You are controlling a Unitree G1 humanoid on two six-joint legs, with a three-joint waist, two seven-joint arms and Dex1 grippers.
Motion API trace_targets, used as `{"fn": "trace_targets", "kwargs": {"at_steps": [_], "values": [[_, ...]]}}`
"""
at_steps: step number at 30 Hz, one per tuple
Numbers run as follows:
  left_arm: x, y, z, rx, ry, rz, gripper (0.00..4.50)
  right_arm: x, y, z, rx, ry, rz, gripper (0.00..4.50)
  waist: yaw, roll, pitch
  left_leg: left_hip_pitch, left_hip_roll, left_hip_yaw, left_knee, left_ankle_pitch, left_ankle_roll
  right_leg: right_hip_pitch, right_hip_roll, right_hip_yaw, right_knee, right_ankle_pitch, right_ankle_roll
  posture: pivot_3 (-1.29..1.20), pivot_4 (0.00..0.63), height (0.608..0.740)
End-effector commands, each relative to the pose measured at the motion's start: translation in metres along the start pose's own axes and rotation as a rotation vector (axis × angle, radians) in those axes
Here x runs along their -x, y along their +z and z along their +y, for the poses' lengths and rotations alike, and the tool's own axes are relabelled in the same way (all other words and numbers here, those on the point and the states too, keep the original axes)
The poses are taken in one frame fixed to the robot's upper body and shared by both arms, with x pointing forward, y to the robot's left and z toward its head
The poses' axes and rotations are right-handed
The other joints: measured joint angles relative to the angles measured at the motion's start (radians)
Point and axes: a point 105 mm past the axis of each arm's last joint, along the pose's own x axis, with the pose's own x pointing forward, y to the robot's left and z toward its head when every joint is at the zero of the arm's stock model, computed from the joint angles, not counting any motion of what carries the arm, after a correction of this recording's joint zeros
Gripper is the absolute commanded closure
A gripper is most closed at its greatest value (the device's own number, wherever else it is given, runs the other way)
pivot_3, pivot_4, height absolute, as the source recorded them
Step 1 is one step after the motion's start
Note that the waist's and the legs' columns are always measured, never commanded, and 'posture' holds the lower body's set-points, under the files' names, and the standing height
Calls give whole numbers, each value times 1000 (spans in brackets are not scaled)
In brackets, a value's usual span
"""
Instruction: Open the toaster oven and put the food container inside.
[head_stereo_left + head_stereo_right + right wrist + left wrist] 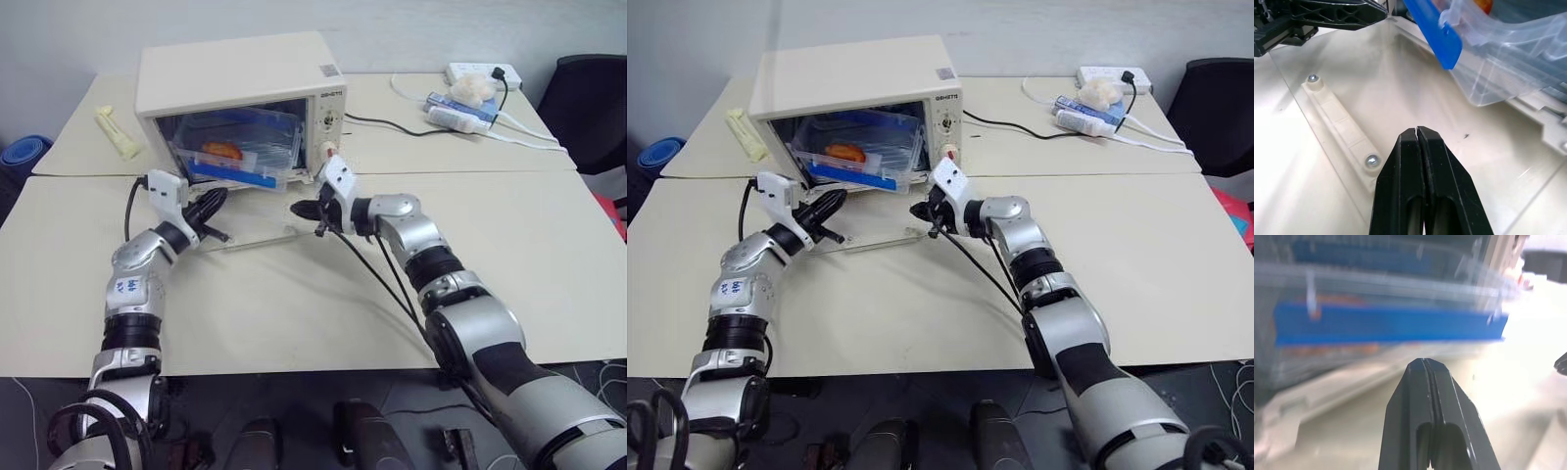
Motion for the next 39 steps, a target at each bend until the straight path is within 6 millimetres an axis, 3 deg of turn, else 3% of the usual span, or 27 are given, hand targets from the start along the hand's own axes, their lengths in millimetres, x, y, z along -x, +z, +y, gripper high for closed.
{"fn": "trace_targets", "kwargs": {"at_steps": [1,9,17,20,24,27,31,34,39], "values": [[12,18,12,-32,28,-41,4500,-13,37,2,85,-41,-117,4446,-3,0,0,0,0,0,0,0,0,0,0,0,0,0,0,0,150,740],[16,22,33,0,143,-59,4500,-19,55,-21,105,-290,-188,4446,-12,0,0,0,0,0,0,0,0,0,-1,-1,0,0,0,0,150,740],[-13,28,19,19,73,-85,4500,-1,65,-50,130,-486,-204,4446,-16,0,0,-1,-1,0,0,0,0,0,-1,-1,0,0,0,0,150,740],[-23,29,15,26,58,-94,4500,3,65,-53,105,-494,-222,4446,-20,0,0,-1,-1,0,-1,0,0,0,-1,-1,0,0,0,0,150,740],[-25,32,11,7,19,-93,4500,7,61,-39,91,-297,-267,4446,-27,0,0,0,0,2,-1,0,0,-1,0,0,0,0,0,0,150,740],[-14,34,8,-11,-38,-92,4500,24,48,-39,100,-223,-249,4446,-27,0,0,-1,0,2,-1,0,0,-1,0,0,0,0,0,0,150,740],[25,37,1,-20,-172,-90,4500,54,9,-47,135,-211,-102,4446,-27,0,0,0,0,2,-1,0,0,-1,-1,0,0,0,0,0,150,740],[63,36,-4,-20,-275,-46,4500,64,-12,-51,116,-222,-35,4446,-32,0,0,0,0,2,-1,0,0,-1,0,1,-1,0,0,0,150,740],[108,47,-4,7,-296,-28,3459,53,-36,-38,75,-195,-14,4500,-42,0,0,1,2,2,-2,0,0,0,1,1,0,0,0,0,150,740]]}}
